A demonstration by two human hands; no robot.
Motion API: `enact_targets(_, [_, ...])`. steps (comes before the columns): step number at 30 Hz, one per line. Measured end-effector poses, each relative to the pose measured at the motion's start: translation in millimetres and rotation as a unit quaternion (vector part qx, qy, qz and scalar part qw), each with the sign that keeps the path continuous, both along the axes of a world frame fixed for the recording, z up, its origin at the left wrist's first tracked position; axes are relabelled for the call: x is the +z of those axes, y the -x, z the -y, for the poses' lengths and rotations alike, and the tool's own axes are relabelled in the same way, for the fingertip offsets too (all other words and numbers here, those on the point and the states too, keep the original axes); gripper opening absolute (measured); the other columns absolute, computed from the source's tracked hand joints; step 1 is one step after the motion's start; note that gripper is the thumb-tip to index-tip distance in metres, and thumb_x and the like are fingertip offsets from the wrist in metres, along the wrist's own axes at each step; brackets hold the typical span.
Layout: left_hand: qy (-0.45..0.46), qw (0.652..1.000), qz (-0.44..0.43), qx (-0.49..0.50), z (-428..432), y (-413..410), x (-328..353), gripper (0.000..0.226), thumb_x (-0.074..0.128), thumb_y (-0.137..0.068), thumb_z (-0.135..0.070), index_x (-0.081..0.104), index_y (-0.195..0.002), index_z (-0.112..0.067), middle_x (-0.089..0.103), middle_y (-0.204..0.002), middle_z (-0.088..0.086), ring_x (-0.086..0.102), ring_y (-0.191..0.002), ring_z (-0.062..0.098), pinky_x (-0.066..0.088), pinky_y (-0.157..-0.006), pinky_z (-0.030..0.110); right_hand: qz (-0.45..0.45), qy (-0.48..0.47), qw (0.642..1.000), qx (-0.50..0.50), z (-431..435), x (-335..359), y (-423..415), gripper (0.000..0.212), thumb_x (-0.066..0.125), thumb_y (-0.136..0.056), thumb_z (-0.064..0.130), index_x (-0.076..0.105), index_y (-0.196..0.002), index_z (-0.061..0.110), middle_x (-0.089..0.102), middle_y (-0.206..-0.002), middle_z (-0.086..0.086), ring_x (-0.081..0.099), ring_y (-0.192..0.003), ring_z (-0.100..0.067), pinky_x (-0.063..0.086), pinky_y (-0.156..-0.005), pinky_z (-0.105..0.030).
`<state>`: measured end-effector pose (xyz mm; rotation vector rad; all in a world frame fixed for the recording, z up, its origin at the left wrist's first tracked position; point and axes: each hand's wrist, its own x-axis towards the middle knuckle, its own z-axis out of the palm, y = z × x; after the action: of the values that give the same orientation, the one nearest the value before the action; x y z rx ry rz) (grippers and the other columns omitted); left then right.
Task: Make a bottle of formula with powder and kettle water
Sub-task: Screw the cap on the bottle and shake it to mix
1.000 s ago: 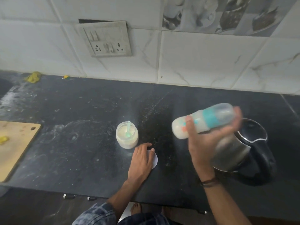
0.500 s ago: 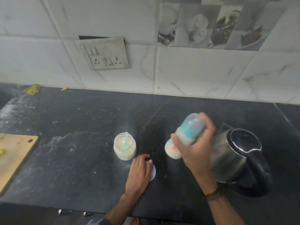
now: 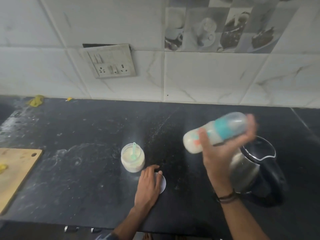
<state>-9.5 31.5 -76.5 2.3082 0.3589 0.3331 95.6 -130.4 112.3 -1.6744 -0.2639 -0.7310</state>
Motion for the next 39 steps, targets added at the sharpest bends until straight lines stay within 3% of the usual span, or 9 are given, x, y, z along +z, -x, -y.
enact_targets(3, [0.008,1.000,-0.002,-0.005,0,1,2,0.016,0.052,-0.104,-0.024,0.057,-0.120,-0.024,0.056,-0.120,-0.016,0.046,-0.114,0.003,0.024,-0.100,0.004,-0.116,0.088,0.982,0.118,2,-14,4,0.103,0.093,-0.069,0.019,0.029,-0.146,0.046,0.053,-0.130,0.031,0.063,-0.112,-0.004,0.053,-0.100,-0.047])
enact_targets(8, [0.019,1.000,-0.008,0.008,1,0,1,0.017,0.051,-0.105,-0.026,0.056,-0.120,-0.027,0.055,-0.119,-0.019,0.046,-0.117,0.001,0.025,-0.100,0.005,0.009,-0.059,0.998,0.037,4,4,5,0.095,0.085,-0.075,0.007,0.021,-0.145,0.006,0.038,-0.139,0.005,0.053,-0.121,0.000,0.050,-0.098,-0.024])
enact_targets(13, [0.005,1.000,-0.005,-0.007,2,3,6,0.016,0.051,-0.105,-0.022,0.059,-0.119,-0.020,0.056,-0.122,-0.014,0.044,-0.116,0.003,0.032,-0.102,0.016,-0.078,0.090,0.987,0.109,1,0,1,0.092,0.092,-0.069,0.019,0.036,-0.139,0.037,0.052,-0.124,0.037,0.062,-0.102,0.004,0.056,-0.091,-0.043])
enact_targets(18, [0.011,1.000,-0.007,-0.004,3,2,9,0.017,0.050,-0.105,-0.021,0.059,-0.119,-0.018,0.055,-0.122,-0.014,0.042,-0.115,-0.001,0.026,-0.101,0.007,0.079,-0.083,0.993,0.040,12,28,-4,0.096,0.083,-0.074,-0.009,0.016,-0.142,-0.008,0.036,-0.132,0.003,0.055,-0.111,0.005,0.052,-0.090,-0.022])
enact_targets(22, [0.031,1.000,-0.006,0.000,1,3,5,0.017,0.049,-0.105,-0.029,0.057,-0.120,-0.026,0.054,-0.122,-0.021,0.042,-0.119,-0.004,0.031,-0.102,0.014,-0.023,0.038,0.995,0.086,6,7,-2,0.095,0.093,-0.069,0.017,0.032,-0.141,0.025,0.048,-0.128,0.036,0.057,-0.105,0.012,0.054,-0.091,-0.035])
enact_targets(28, [0.022,1.000,-0.005,0.007,1,2,4,0.017,0.049,-0.105,-0.027,0.054,-0.121,-0.028,0.054,-0.119,-0.020,0.042,-0.118,-0.005,0.024,-0.099,0.004,0.089,-0.053,0.995,-0.006,6,26,6,0.099,0.087,-0.076,0.004,0.015,-0.141,-0.011,0.032,-0.134,-0.002,0.048,-0.121,0.004,0.050,-0.096,-0.021])
enact_targets(31, [0.014,1.000,-0.002,-0.003,1,2,3,0.017,0.050,-0.105,-0.025,0.056,-0.121,-0.024,0.055,-0.121,-0.017,0.043,-0.115,-0.002,0.024,-0.099,0.004,-0.007,0.070,0.995,0.068,-2,12,6,0.093,0.092,-0.071,0.022,0.032,-0.142,0.022,0.051,-0.132,0.026,0.058,-0.109,0.007,0.056,-0.094,-0.036])
enact_targets(33, [0.022,1.000,0.000,-0.004,0,2,2,0.017,0.050,-0.105,-0.027,0.055,-0.121,-0.027,0.055,-0.121,-0.018,0.043,-0.116,-0.002,0.027,-0.101,0.007,-0.009,0.045,0.993,0.109,0,3,9,0.095,0.094,-0.067,0.008,0.034,-0.138,0.025,0.046,-0.127,0.044,0.057,-0.105,0.016,0.053,-0.089,-0.018])
enact_targets(39, [0.025,1.000,-0.007,0.006,0,2,1,0.018,0.048,-0.105,-0.030,0.054,-0.122,-0.029,0.053,-0.119,-0.021,0.042,-0.120,-0.004,0.026,-0.100,0.005,0.037,-0.019,0.999,0.027,2,21,11,0.096,0.089,-0.074,0.006,0.023,-0.143,-0.008,0.036,-0.135,0.011,0.049,-0.117,0.013,0.050,-0.095,-0.021])
